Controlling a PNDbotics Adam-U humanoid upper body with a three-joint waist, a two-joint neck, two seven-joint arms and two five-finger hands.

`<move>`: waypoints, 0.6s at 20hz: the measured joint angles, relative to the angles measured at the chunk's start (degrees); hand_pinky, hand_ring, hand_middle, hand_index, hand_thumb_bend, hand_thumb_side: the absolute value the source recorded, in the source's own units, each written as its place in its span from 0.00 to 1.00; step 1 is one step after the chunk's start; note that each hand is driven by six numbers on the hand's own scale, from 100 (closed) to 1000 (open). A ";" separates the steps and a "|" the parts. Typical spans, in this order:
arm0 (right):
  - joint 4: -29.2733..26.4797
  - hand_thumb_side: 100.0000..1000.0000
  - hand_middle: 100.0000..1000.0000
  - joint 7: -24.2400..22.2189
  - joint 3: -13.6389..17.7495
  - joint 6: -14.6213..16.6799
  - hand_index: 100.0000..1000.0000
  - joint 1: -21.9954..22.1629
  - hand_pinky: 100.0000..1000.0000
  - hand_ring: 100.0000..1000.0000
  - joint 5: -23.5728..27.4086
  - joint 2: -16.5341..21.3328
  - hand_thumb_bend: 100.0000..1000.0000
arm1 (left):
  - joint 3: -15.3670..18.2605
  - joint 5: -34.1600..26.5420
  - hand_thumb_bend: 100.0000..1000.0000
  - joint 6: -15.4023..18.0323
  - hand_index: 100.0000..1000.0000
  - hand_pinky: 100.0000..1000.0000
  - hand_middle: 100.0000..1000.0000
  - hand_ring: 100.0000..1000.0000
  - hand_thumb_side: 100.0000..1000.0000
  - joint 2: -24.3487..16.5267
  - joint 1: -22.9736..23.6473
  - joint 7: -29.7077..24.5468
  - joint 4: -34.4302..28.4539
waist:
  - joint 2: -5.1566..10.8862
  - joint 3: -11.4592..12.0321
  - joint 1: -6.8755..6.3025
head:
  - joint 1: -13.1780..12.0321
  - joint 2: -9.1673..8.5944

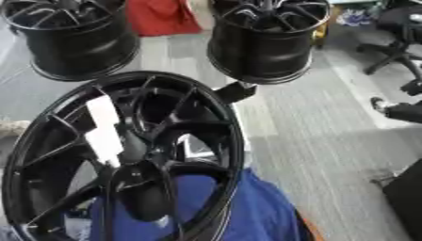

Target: Pull the pin out of the wheel hub.

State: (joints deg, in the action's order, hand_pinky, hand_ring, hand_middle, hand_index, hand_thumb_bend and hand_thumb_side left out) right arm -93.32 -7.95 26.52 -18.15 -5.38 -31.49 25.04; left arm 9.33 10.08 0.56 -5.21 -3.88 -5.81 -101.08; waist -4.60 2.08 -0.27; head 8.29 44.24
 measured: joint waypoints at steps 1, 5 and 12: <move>-1.60 0.17 0.77 0.98 -0.18 0.98 0.78 0.26 0.52 0.64 0.91 -1.38 0.44 | -0.11 -0.06 0.05 0.05 0.79 0.58 0.60 0.64 0.64 0.21 0.00 -0.10 0.00 | -0.01 0.08 -0.08 | 0.03 0.00; -7.95 0.24 0.77 4.89 -3.65 4.87 0.79 1.65 0.52 0.64 4.72 -6.99 0.26 | -0.46 -0.47 0.05 0.25 0.79 0.58 0.60 0.64 0.65 0.41 -0.02 -0.30 0.13 | -0.15 0.08 -0.47 | 0.03 0.00; -17.67 0.21 0.78 11.80 -13.31 10.80 0.80 5.95 0.53 0.65 11.62 -13.38 0.25 | -1.16 -1.42 0.06 0.74 0.79 0.58 0.61 0.65 0.65 0.77 -0.17 -0.15 0.16 | -0.46 -0.01 -0.75 | -1.21 0.00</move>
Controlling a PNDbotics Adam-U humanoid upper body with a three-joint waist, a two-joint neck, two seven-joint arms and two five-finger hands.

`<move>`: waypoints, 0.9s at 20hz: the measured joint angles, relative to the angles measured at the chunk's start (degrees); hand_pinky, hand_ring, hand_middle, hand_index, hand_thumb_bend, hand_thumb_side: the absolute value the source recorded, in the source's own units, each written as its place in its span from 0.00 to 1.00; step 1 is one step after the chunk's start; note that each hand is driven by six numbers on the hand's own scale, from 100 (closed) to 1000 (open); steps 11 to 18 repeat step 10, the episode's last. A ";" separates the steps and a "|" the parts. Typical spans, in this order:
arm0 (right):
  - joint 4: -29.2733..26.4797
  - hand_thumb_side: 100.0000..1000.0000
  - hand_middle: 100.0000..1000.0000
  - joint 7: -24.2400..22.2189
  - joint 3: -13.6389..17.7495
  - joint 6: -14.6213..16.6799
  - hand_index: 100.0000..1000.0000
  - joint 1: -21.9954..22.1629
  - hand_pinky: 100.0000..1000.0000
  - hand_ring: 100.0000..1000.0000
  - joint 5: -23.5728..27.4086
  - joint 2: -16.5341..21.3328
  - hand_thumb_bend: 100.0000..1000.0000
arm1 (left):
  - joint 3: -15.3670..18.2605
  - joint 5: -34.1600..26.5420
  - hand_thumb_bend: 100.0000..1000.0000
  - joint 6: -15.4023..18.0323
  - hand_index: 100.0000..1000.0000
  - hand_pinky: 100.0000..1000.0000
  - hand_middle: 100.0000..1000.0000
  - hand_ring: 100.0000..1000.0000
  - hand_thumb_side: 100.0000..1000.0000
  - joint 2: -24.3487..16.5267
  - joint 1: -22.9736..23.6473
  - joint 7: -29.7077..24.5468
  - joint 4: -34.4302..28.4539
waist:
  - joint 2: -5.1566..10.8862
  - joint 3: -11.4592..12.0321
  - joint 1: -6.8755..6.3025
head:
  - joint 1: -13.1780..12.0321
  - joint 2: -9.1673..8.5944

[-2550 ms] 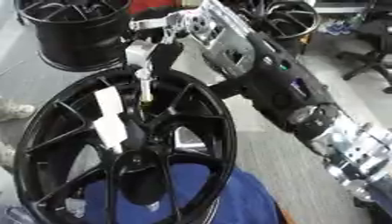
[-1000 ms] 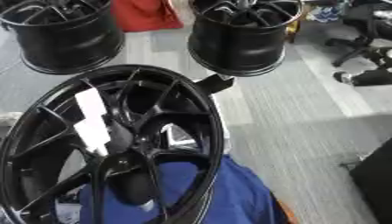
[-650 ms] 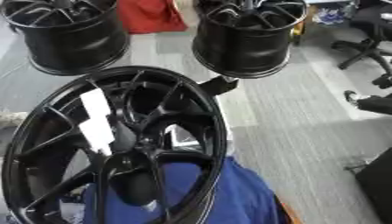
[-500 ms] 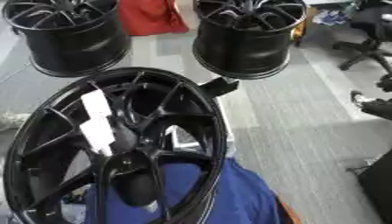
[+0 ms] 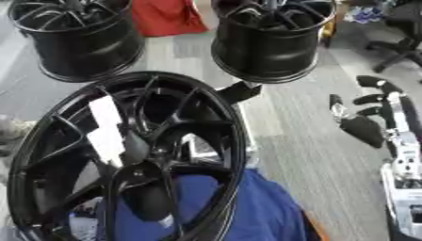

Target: Pull the pin out of the wheel hub.

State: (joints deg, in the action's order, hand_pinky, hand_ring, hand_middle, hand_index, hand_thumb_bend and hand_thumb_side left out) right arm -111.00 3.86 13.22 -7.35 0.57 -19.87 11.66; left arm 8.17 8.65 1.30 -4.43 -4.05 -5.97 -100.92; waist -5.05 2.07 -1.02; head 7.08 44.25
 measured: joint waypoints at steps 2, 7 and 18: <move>-0.45 0.21 0.78 1.88 -2.45 1.34 0.80 0.02 0.53 0.65 1.96 -0.45 0.25 | -0.23 -0.10 0.06 0.08 0.79 0.58 0.61 0.65 0.65 0.00 -0.02 0.10 0.02 | -0.24 -0.19 -0.04 | -0.46 0.00; 0.96 0.21 0.78 6.70 -6.65 5.38 0.80 0.09 0.53 0.65 6.70 -0.53 0.25 | -0.70 -0.51 0.05 0.18 0.80 0.58 0.61 0.65 0.64 0.00 -0.22 0.55 0.05 | -0.27 -1.08 -0.39 | -2.28 0.00; 2.52 0.21 0.78 9.85 -8.36 7.58 0.80 0.16 0.53 0.65 9.88 -0.12 0.25 | -0.91 -0.75 0.05 0.17 0.80 0.58 0.61 0.65 0.64 0.00 -0.25 1.07 0.13 | -0.26 -1.44 -0.40 | -3.27 0.00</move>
